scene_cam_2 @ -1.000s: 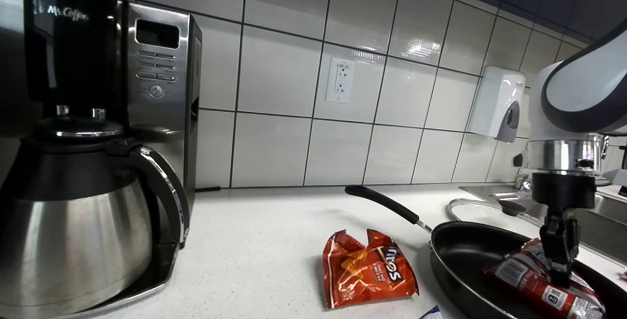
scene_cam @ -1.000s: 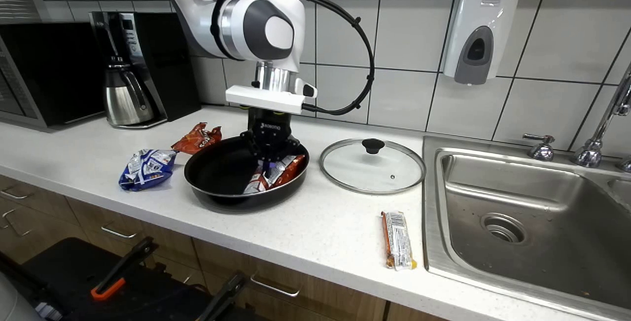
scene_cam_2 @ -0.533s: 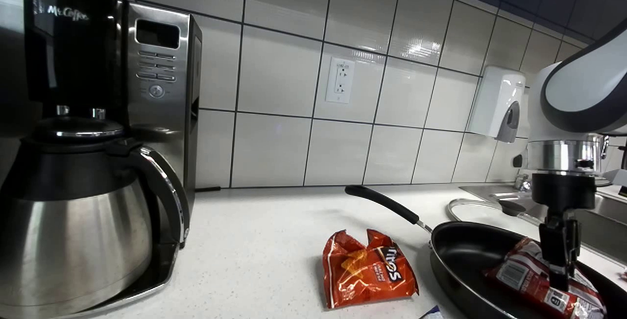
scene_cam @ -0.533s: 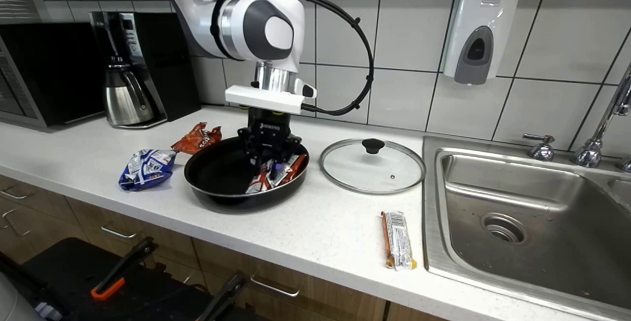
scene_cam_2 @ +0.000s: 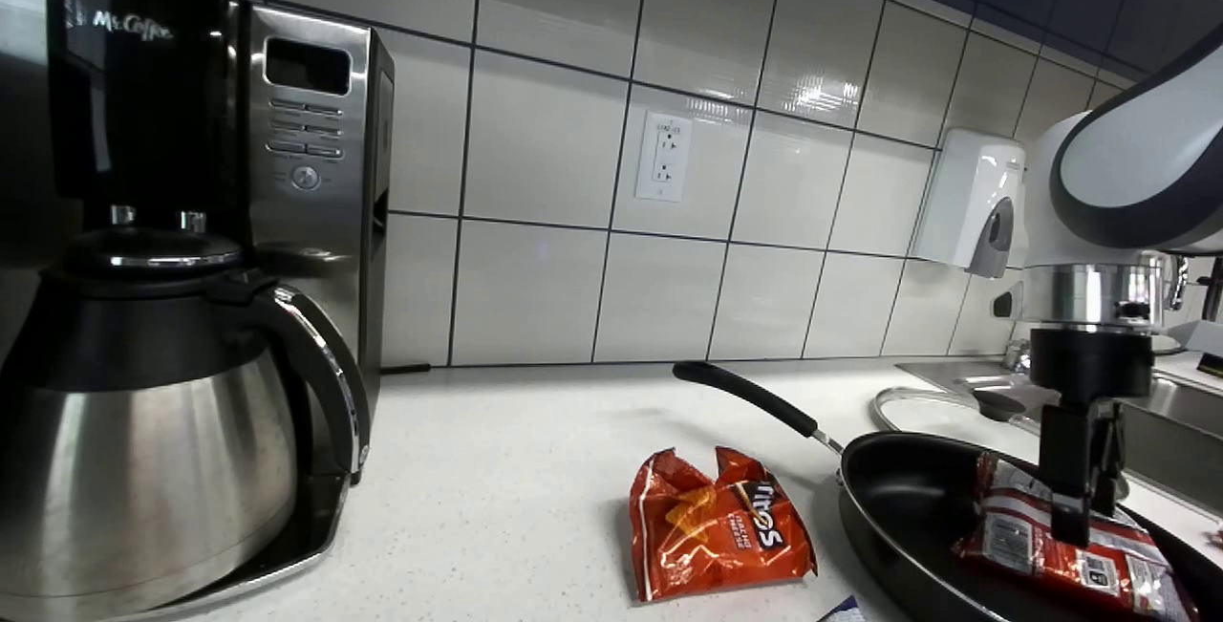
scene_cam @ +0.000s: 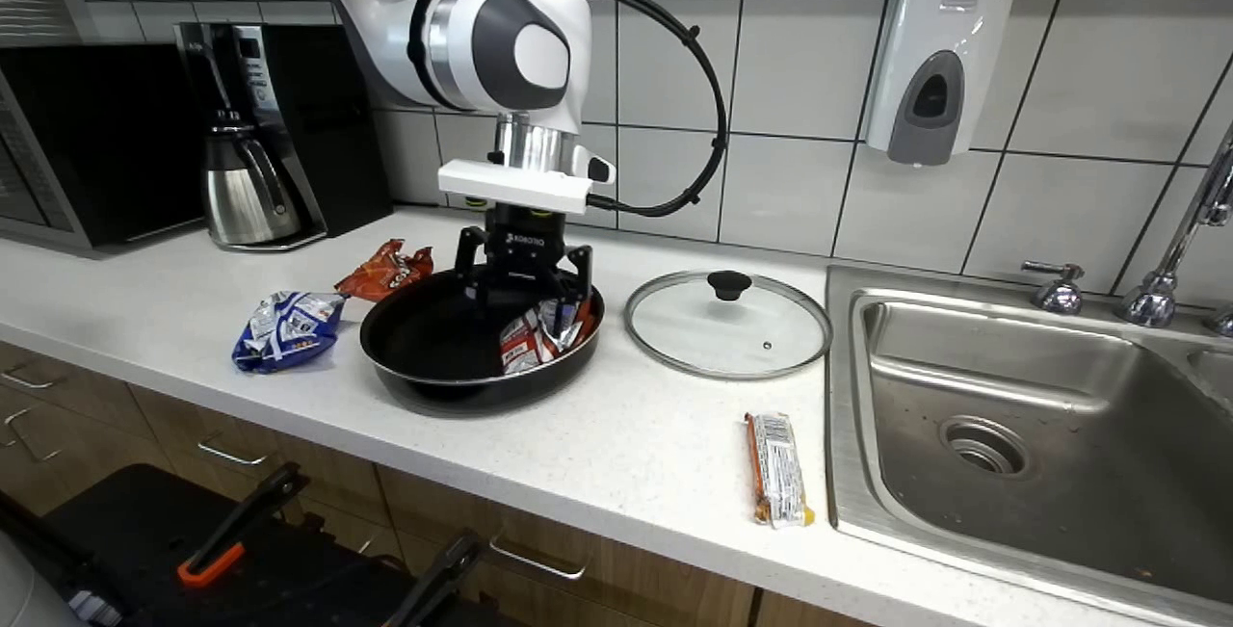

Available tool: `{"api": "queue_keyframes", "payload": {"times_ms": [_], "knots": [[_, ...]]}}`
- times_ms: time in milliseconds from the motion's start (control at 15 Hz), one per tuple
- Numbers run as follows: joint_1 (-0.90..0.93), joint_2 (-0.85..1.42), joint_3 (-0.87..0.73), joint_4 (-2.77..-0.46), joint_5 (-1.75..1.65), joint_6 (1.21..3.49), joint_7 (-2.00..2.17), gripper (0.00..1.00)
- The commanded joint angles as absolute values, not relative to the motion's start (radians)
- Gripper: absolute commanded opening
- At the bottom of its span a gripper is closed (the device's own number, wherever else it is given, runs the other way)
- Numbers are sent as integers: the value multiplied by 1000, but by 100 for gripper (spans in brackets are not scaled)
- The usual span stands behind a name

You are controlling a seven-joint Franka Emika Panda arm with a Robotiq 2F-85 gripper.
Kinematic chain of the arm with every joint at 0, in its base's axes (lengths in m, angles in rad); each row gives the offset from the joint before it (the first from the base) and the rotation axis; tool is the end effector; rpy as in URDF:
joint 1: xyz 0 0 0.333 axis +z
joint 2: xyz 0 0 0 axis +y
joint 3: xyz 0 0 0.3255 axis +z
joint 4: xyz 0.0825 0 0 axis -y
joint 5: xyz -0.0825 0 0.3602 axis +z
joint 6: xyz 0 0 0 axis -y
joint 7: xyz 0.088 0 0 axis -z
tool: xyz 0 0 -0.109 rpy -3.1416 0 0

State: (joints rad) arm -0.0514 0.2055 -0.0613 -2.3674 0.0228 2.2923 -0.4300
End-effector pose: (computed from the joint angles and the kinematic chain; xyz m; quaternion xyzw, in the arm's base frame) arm 0.4621 -0.0522 0.2468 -0.9791 -0.1477 0.1342 0.0385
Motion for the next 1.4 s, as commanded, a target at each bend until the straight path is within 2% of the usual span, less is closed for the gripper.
{"api": "queue_keyframes", "payload": {"times_ms": [0,1333], "knots": [[-70,180,-35,-2354,34,2262,-441,100],[-2,71,47,-2352,81,2257,-417,100]]}}
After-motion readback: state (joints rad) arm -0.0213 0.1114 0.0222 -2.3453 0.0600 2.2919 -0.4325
